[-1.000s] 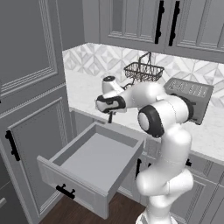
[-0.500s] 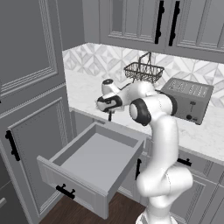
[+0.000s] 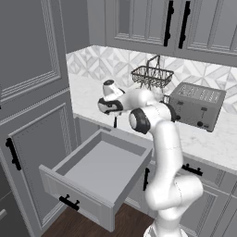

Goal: Pick the whisk from the drawer and place it on the counter.

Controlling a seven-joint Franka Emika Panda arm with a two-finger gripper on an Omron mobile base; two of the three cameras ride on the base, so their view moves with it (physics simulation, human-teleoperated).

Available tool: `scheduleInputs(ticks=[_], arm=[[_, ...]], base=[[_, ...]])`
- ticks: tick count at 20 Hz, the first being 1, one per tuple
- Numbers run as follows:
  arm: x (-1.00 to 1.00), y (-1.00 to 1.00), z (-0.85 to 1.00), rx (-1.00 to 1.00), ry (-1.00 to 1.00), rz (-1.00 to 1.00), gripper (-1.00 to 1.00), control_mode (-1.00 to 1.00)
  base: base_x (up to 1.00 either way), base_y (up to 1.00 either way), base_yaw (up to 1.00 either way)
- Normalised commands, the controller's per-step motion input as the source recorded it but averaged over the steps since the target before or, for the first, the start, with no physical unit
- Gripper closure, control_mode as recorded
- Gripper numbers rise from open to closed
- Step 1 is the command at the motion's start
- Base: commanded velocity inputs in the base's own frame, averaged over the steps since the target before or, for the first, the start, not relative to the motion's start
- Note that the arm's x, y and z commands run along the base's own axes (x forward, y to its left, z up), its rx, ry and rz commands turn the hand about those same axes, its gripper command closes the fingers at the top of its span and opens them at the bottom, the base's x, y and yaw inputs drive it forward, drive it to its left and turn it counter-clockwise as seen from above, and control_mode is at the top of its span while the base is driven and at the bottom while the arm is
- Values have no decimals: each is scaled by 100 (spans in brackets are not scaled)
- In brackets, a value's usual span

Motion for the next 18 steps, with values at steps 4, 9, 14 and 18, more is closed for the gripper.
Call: scheduleInputs(ticks=[4,9,14,18], arm=[[-100,-56,23,0,-36,0,-100,-100],[-100,-62,18,1,-33,0,-100,-100],[-100,-40,7,0,-21,0,-100,-100],[-100,-7,57,-1,-26,0,-100,-100]], base=[[0,0,0],[0,0,0],[0,0,0],[0,0,0]])
